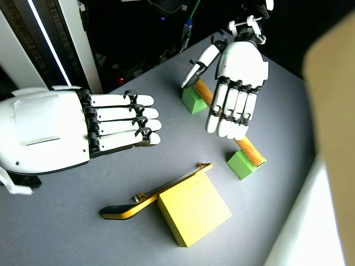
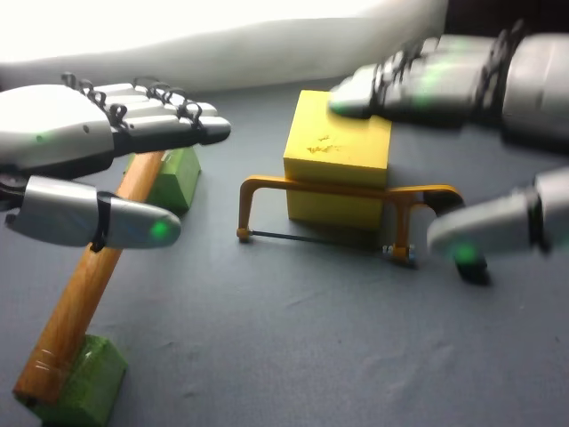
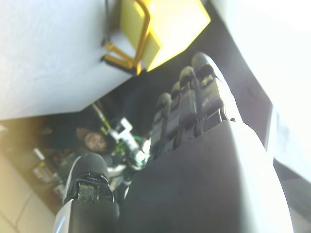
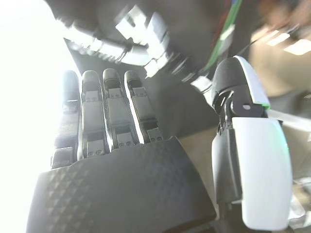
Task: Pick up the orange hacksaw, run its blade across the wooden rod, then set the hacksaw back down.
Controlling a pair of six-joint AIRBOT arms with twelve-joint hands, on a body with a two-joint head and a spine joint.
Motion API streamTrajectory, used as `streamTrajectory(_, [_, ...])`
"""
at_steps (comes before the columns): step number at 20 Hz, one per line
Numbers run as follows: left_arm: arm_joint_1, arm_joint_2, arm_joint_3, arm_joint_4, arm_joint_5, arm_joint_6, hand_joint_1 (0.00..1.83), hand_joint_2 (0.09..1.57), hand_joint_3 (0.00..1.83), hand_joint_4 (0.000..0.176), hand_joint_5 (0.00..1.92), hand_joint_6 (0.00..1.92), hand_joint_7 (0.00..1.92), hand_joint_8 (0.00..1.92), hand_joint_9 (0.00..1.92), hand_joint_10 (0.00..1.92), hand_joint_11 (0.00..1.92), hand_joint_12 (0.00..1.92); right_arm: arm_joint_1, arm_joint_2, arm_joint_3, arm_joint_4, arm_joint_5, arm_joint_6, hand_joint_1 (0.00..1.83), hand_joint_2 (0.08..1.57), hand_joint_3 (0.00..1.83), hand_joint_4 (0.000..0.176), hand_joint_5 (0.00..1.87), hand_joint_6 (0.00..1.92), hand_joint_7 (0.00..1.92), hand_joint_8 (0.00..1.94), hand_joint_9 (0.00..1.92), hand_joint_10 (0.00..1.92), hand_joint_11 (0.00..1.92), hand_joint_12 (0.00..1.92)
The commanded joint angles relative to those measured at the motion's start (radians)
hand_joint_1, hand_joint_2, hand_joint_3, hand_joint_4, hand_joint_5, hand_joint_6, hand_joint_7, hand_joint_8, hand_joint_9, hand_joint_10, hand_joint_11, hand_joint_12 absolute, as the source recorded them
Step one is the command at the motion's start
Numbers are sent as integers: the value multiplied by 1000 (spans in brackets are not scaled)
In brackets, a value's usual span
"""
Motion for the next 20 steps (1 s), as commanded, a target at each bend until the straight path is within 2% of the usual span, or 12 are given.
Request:
streamTrajectory(1, [-16, 3, 13, -54, -82, -4, 0, 1209, 0, 0, 52, 2, 29, 1, 64, 1, 0, 248, 12, 11, -1, 50, 38, 1, 197, 1108, 0, 0, 114, 4, 158, 5, 160, 8, 0, 562])
streamTrajectory(4, [-40, -22, 68, 2, -122, -4, 0, 1214, 2, 0, 56, 3, 24, 1, 72, 4, 0, 256, -31, 76, -2, 153, 53, 26, 184, 1110, 0, 0, 109, 0, 152, 0, 155, 0, 0, 593])
streamTrajectory(6, [-47, -22, 77, 9, -98, -3, 0, 1216, 2, 0, 61, 4, 24, 4, 51, 12, 0, 166, -86, 116, -3, 268, 94, -14, 221, 1107, 0, 0, 100, 2, 143, 0, 152, 0, 0, 586])
streamTrajectory(7, [-55, -20, 77, 29, -86, -3, 0, 1217, 1, 0, 71, 3, 32, 2, 62, 7, 0, 229, -130, 141, -3, 332, 133, -50, 268, 1105, 0, 0, 108, 5, 144, 1, 152, 0, 0, 579])
streamTrajectory(10, [-99, -3, 58, 151, -98, -6, 0, 1229, 4, 0, 91, 7, 54, 5, 77, 5, 0, 267, -245, 193, -4, 447, 227, -53, 399, 1085, 0, 0, 128, 4, 152, 1, 167, 3, 0, 595])
streamTrajectory(12, [-121, 25, 37, 256, -130, -40, 0, 1243, 6, 0, 86, 0, 62, 3, 86, 4, 0, 305, -289, 218, -3, 454, 229, 28, 488, 1072, 0, 0, 110, 0, 141, 0, 168, 1, 0, 595])
streamTrajectory(14, [-140, 42, 32, 344, -193, -55, 5, 1240, 0, 0, 61, 3, 56, 4, 91, 5, 0, 307, -334, 235, -3, 454, 231, 171, 557, 1070, 0, 0, 92, 0, 122, 0, 157, 0, 0, 591])
streamTrajectory(15, [-143, 51, 26, 370, -205, -56, 0, 1237, 0, 0, 26, 6, 23, 6, 58, 8, 0, 196, -352, 238, -2, 453, 233, 229, 597, 1065, 0, 0, 92, 0, 123, 1, 147, 0, 0, 566])
streamTrajectory(16, [-142, 65, 17, 395, -211, -59, 0, 1234, 0, 0, 25, 9, 25, 10, 58, 10, 0, 174, -364, 238, -1, 453, 227, 295, 611, 1062, 0, 0, 80, 0, 112, 0, 136, 0, 0, 560])
streamTrajectory(18, [-143, 97, -8, 447, -220, -67, 0, 1235, 0, 0, 23, 0, 31, 0, 56, 2, 0, 246, -356, 233, -1, 423, 174, 430, 671, 1058, 0, 0, 74, 0, 90, 0, 132, 0, 0, 532])
streamTrajectory(20, [-152, 130, -39, 491, -225, -88, 0, 1242, 0, 0, 35, 2, 36, 1, 65, 3, 0, 318, -365, 232, -1, 415, 152, 524, 730, 1079, 4, 0, 95, 7, 95, 3, 133, 2, 0, 525])
